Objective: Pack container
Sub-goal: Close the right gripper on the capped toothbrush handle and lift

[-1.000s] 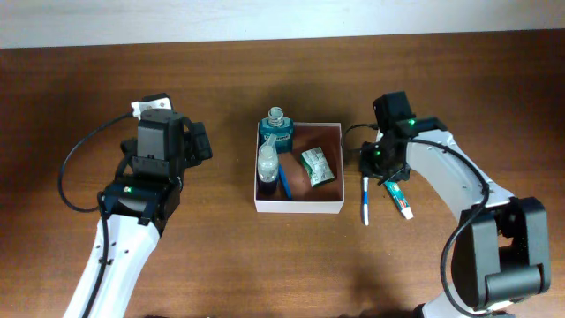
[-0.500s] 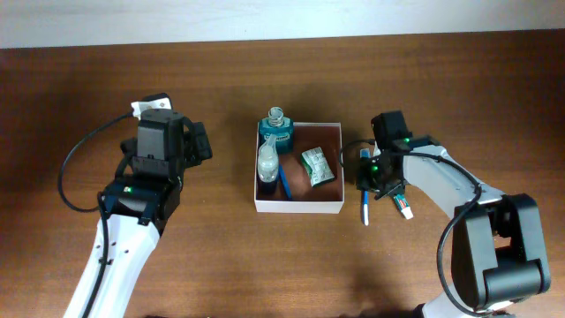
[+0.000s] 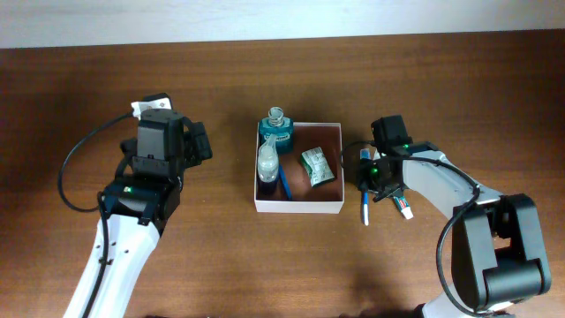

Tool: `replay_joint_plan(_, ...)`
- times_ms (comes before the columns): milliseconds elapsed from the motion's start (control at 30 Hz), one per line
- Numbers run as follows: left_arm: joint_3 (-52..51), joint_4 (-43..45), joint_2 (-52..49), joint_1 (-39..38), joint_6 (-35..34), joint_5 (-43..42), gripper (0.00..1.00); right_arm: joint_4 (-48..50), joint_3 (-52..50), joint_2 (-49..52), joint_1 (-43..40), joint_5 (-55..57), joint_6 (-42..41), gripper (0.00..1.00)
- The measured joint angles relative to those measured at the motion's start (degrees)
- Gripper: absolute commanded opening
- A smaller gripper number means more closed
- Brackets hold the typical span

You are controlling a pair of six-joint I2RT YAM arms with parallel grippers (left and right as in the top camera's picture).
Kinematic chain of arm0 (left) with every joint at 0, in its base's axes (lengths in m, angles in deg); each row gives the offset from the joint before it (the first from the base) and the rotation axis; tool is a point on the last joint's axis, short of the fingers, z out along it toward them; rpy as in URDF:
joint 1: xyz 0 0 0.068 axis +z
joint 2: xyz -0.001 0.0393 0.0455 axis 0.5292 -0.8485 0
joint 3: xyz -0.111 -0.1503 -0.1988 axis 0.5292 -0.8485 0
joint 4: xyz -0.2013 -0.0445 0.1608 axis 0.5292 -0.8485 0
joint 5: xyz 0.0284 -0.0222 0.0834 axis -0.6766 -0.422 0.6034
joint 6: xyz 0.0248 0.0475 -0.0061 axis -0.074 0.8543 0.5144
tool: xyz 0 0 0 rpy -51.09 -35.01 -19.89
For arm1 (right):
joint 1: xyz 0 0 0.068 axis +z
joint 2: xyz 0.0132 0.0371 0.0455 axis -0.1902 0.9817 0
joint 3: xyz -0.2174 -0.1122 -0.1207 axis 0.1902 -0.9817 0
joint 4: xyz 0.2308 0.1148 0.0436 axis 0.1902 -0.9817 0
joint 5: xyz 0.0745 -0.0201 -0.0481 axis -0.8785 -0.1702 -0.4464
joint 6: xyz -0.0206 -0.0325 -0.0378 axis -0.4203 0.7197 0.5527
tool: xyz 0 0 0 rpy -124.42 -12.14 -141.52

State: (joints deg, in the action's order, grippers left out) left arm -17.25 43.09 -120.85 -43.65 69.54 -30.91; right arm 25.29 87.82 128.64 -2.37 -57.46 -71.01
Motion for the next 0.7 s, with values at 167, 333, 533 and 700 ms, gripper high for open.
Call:
replay_joint_plan(167,0.0,0.0,0.0,0.0,0.0,0.0,0.99,-0.2,0.0,0.0,0.2,0.7,0.0,0.33)
replay_joint_plan(333,0.0,0.0,0.0,0.0,0.0,0.0,0.99,-0.2,0.0,0.0,1.5,2.6,0.0,0.33)
replay_joint_plan(533,0.0,0.0,0.0,0.0,0.0,0.0,0.99,-0.2,-0.2,0.0,2.9,5.4,0.0,0.32)
replay_joint_plan(700,0.0,0.0,0.0,0.0,0.0,0.0,0.99,-0.4,-0.3,0.0,3.0,6.5,-0.4,0.25)
